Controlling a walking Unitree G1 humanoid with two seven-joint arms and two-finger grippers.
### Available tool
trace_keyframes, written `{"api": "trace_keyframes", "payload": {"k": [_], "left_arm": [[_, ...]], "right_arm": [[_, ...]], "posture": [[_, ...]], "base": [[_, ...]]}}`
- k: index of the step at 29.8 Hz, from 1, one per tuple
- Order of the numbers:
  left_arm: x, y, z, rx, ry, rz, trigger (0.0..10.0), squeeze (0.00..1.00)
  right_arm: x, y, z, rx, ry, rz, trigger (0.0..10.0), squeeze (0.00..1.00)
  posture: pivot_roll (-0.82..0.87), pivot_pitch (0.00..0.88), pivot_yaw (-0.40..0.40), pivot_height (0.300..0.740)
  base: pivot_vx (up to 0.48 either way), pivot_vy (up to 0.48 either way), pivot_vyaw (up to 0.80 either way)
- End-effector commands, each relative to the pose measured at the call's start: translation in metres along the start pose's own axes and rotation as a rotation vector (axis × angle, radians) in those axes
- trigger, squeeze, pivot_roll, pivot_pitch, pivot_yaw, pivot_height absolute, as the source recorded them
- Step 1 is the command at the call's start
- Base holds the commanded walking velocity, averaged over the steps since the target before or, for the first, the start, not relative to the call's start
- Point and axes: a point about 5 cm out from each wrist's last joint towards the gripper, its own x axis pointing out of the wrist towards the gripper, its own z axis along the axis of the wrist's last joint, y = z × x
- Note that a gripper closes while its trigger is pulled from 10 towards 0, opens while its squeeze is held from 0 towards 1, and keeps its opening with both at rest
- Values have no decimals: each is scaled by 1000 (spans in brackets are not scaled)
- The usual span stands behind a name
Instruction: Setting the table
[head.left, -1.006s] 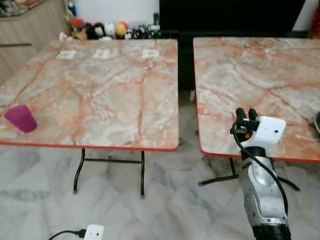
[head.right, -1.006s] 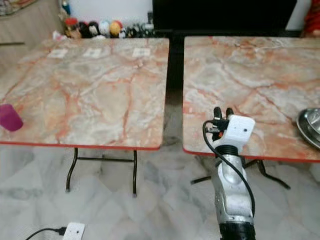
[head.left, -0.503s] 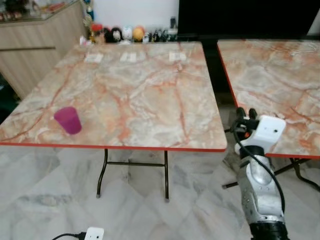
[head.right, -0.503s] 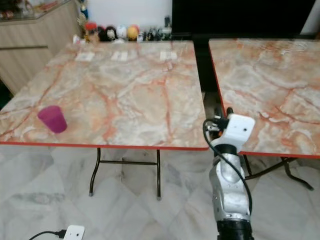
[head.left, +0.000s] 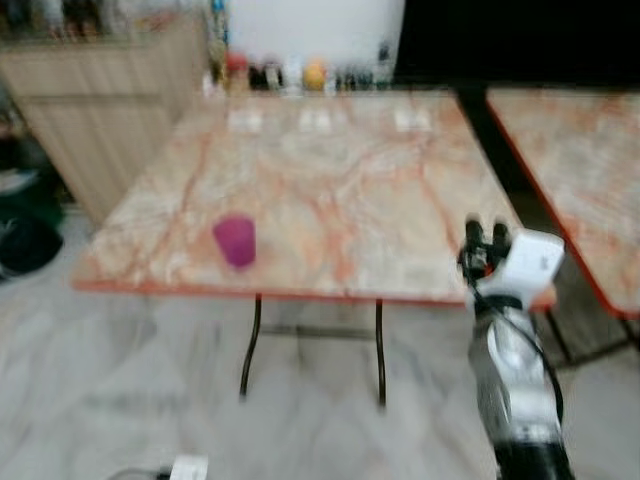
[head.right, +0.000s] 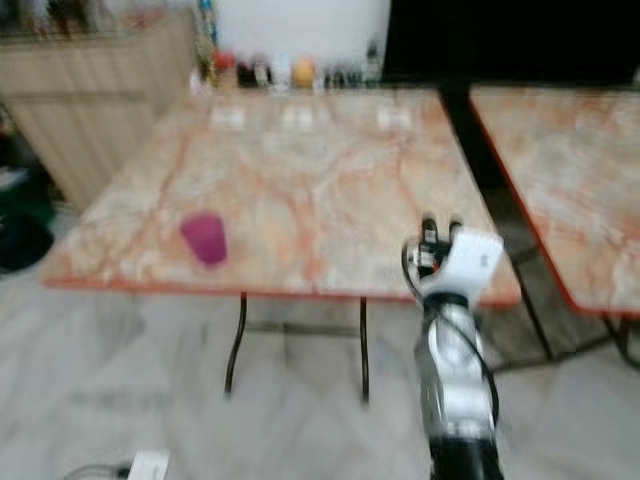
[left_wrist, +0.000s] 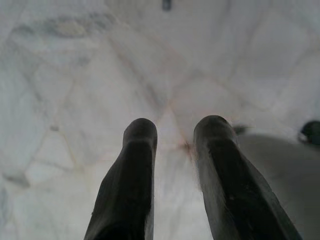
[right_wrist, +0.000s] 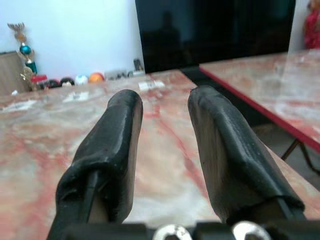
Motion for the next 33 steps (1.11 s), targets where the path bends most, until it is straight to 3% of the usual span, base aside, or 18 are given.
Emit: {"api": "trace_keyframes", "payload": {"k": [1,2,3,4,5,6,16,27,33], "left_arm": [[-2,6,-6,7,17,18,10000,0],[-2,6,-6,6,15,18,10000,0],[-1,7,-5,6,13,19,10000,0],[-1,7,-4,6,11,20,10000,0],[-1,7,-4,6,11,20,10000,0],[-1,7,-4,2,10,24,10000,0],[0,9,0,-14,2,37,10000,0],[1,8,3,-38,-16,20,10000,0],[1,8,4,-35,-17,19,10000,0]], "right_arm": [[1,9,2,26,-11,27,10000,1000],[2,11,3,25,-13,29,10000,1000],[3,11,3,24,-14,29,10000,867],[4,11,4,23,-14,30,10000,263],[4,11,4,23,-14,30,10000,263],[4,11,4,22,-15,29,10000,0],[6,13,3,25,-9,33,10000,0],[7,12,3,26,-8,32,10000,0],[8,13,4,27,-8,30,10000,0]], "posture": [[-27,0,-14,740],[-27,0,-14,740],[-28,0,-14,740],[-28,7,-14,740],[-28,7,-14,740],[-29,16,-14,740],[-16,59,-20,740],[-12,86,-20,740],[-9,101,-20,740]], "base": [[0,480,0],[0,480,0],[0,480,0],[0,480,0],[0,480,0],[0,480,0],[0,460,0],[0,0,0],[307,0,0]]}}
